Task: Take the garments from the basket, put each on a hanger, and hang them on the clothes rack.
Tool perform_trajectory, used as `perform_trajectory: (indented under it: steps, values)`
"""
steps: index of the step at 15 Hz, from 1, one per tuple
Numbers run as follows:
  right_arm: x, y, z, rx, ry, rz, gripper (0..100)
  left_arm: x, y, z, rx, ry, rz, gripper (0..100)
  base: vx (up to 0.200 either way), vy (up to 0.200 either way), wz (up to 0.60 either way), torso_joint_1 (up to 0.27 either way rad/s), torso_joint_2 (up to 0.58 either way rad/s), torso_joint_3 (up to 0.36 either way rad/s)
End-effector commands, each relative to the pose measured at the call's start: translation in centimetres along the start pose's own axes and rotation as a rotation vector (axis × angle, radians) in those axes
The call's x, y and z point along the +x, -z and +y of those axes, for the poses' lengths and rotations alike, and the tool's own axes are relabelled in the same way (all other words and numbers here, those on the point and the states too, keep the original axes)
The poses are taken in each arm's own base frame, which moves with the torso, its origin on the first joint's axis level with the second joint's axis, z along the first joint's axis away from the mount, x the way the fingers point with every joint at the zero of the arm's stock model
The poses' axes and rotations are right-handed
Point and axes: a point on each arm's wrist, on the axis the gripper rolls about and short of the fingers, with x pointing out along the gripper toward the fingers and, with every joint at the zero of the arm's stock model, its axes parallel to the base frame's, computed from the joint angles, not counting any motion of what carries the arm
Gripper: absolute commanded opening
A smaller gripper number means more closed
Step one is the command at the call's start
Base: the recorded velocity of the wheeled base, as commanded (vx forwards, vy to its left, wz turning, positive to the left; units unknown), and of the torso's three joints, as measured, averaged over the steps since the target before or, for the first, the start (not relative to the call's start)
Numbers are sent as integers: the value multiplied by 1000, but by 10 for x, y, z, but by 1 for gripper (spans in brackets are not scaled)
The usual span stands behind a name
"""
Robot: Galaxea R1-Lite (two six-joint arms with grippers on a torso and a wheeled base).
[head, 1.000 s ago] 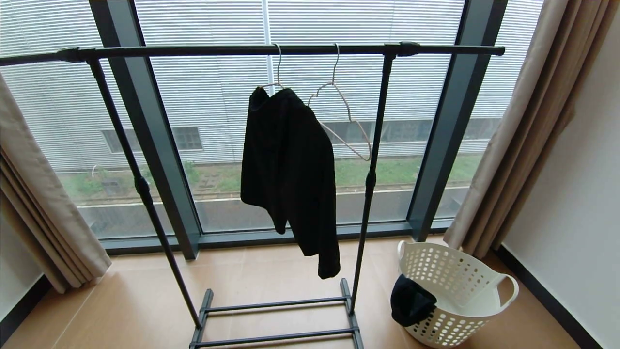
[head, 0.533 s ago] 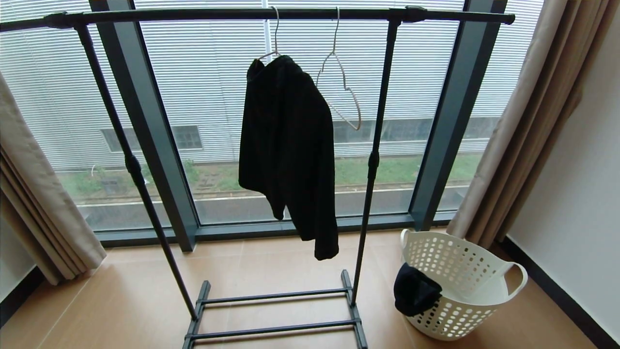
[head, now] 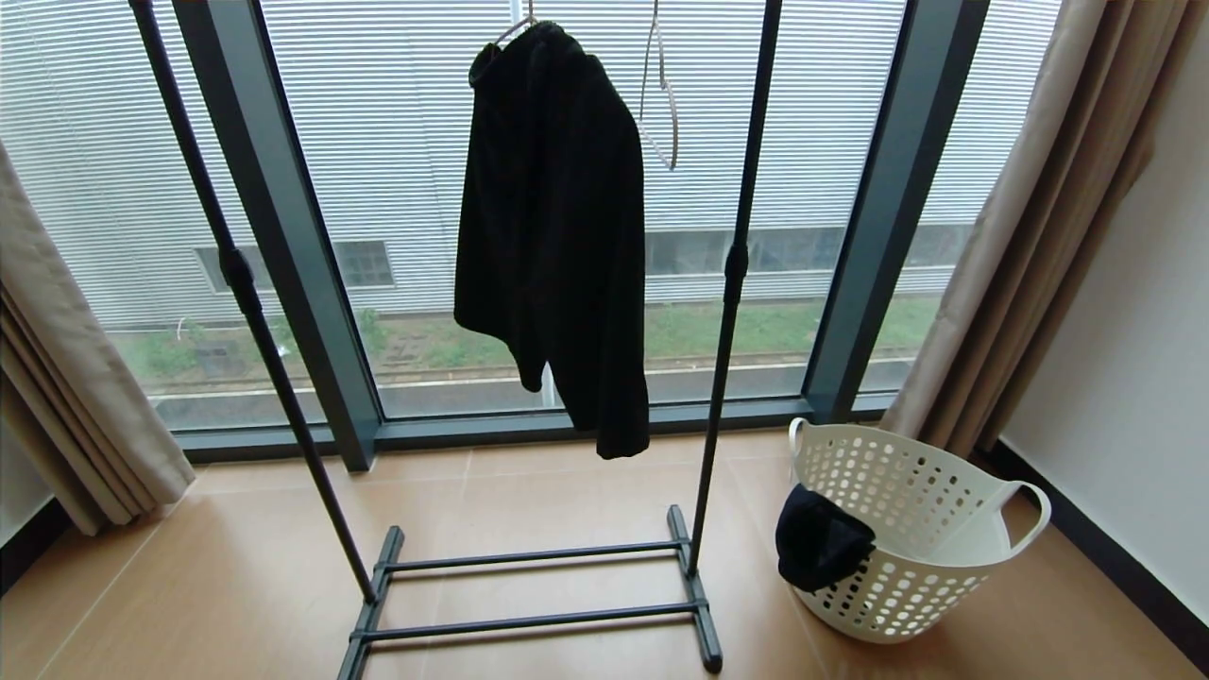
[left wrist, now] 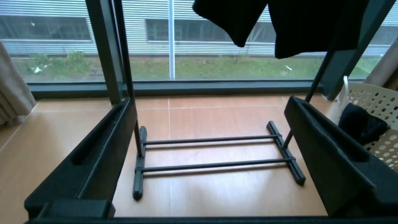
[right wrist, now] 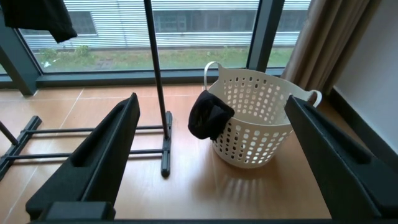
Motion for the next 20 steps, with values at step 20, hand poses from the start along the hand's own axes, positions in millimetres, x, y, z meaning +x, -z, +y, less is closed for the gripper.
perform_trajectory:
  steps: [20]
  values:
    - [0, 0, 0, 1, 1, 0, 100, 0, 0, 0, 0, 0, 2, 100, 20, -80, -150, 1, 29, 25]
